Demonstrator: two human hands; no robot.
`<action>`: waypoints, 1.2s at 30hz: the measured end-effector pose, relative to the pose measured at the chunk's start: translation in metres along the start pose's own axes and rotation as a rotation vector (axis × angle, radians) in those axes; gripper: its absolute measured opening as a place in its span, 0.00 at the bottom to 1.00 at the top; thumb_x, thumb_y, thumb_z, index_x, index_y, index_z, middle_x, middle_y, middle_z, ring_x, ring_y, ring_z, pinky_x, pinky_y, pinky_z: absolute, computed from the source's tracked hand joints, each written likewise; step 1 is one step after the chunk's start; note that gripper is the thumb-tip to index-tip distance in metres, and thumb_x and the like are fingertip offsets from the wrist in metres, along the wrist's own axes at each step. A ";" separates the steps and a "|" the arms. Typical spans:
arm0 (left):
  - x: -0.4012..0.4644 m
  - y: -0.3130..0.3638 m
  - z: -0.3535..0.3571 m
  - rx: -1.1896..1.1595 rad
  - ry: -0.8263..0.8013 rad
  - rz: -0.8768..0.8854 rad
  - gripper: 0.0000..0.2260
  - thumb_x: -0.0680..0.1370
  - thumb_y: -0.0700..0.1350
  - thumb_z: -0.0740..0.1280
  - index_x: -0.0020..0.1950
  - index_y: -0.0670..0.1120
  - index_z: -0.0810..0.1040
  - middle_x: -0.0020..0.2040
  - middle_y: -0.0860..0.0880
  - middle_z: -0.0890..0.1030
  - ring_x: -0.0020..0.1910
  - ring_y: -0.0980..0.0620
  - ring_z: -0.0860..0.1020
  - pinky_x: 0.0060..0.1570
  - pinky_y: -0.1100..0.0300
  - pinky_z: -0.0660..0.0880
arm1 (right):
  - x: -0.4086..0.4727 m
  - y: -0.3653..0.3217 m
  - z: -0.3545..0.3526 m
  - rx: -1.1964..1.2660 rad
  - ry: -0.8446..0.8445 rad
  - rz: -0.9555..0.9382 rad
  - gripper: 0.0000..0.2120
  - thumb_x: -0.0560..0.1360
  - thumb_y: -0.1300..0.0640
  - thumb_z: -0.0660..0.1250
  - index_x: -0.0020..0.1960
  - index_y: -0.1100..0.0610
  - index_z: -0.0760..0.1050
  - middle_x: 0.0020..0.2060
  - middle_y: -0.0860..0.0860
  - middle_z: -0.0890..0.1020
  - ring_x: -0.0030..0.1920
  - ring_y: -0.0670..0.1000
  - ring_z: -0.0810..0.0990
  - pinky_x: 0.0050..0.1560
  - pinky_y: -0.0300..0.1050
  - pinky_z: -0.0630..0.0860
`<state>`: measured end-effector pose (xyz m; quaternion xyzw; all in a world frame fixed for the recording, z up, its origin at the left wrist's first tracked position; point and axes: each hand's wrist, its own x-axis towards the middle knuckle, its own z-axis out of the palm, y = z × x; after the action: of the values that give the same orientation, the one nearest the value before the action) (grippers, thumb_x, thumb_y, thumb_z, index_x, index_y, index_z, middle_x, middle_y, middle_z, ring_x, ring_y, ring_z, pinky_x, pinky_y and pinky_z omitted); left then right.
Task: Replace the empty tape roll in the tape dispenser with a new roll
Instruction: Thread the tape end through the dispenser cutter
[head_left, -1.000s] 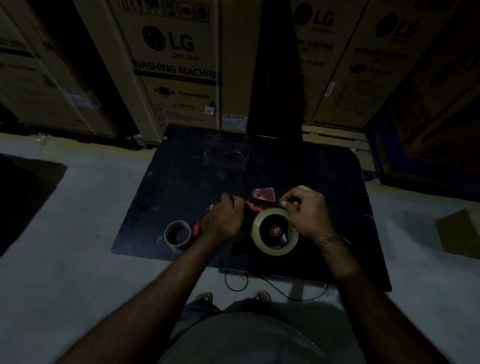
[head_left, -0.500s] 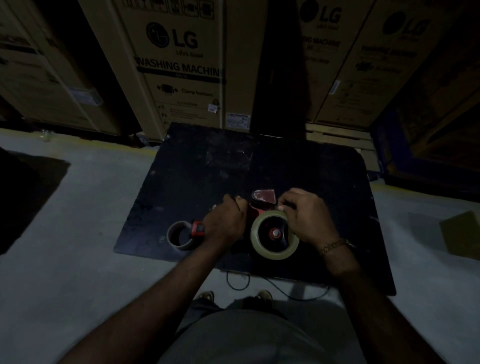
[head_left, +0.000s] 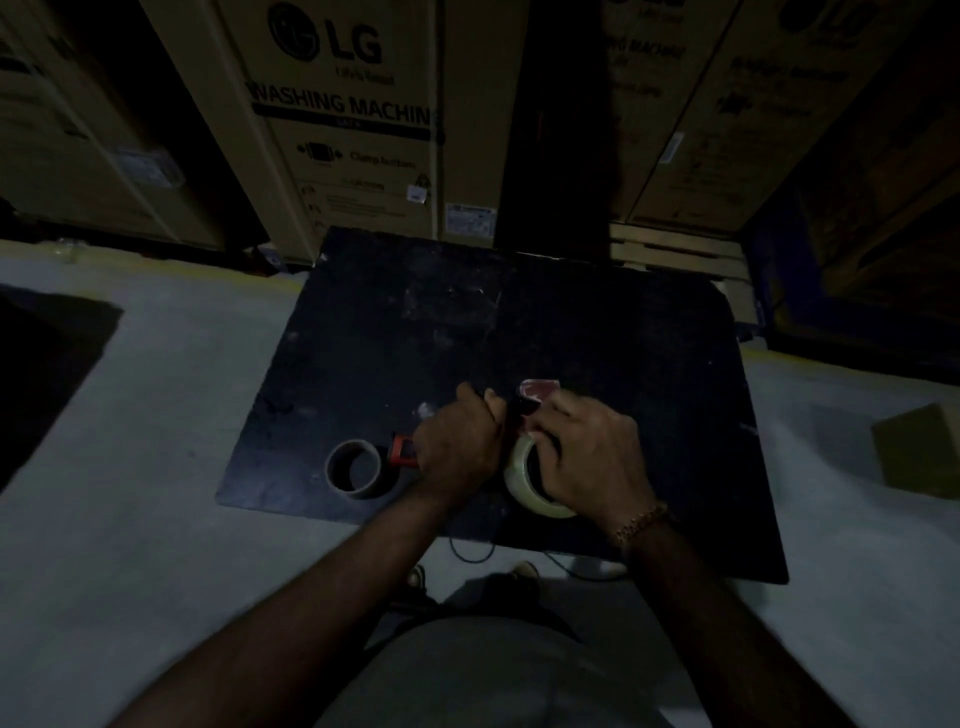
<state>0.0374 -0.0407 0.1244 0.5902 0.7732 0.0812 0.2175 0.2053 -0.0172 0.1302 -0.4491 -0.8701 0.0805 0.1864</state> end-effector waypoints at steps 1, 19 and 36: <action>0.002 0.000 0.002 -0.032 0.036 0.006 0.17 0.89 0.48 0.53 0.68 0.36 0.72 0.60 0.34 0.81 0.57 0.33 0.83 0.59 0.42 0.77 | 0.002 -0.002 0.001 -0.019 0.011 0.002 0.06 0.76 0.55 0.68 0.48 0.50 0.83 0.51 0.44 0.83 0.41 0.52 0.82 0.35 0.48 0.78; 0.042 -0.019 0.007 0.011 0.071 0.315 0.19 0.88 0.53 0.50 0.62 0.41 0.73 0.51 0.39 0.83 0.45 0.36 0.83 0.43 0.45 0.76 | 0.082 0.014 -0.010 -0.059 -0.320 -0.119 0.04 0.78 0.57 0.66 0.44 0.52 0.74 0.44 0.44 0.72 0.46 0.47 0.70 0.42 0.45 0.70; 0.045 -0.030 0.010 0.046 0.169 0.464 0.30 0.79 0.62 0.43 0.64 0.44 0.74 0.43 0.40 0.86 0.43 0.36 0.84 0.44 0.51 0.68 | 0.102 0.036 -0.008 0.218 -0.600 0.145 0.11 0.77 0.61 0.65 0.40 0.49 0.78 0.40 0.45 0.83 0.42 0.46 0.81 0.42 0.44 0.77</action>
<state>0.0059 -0.0083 0.0931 0.7478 0.6341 0.1604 0.1140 0.1814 0.0865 0.1522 -0.4434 -0.8383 0.3151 -0.0375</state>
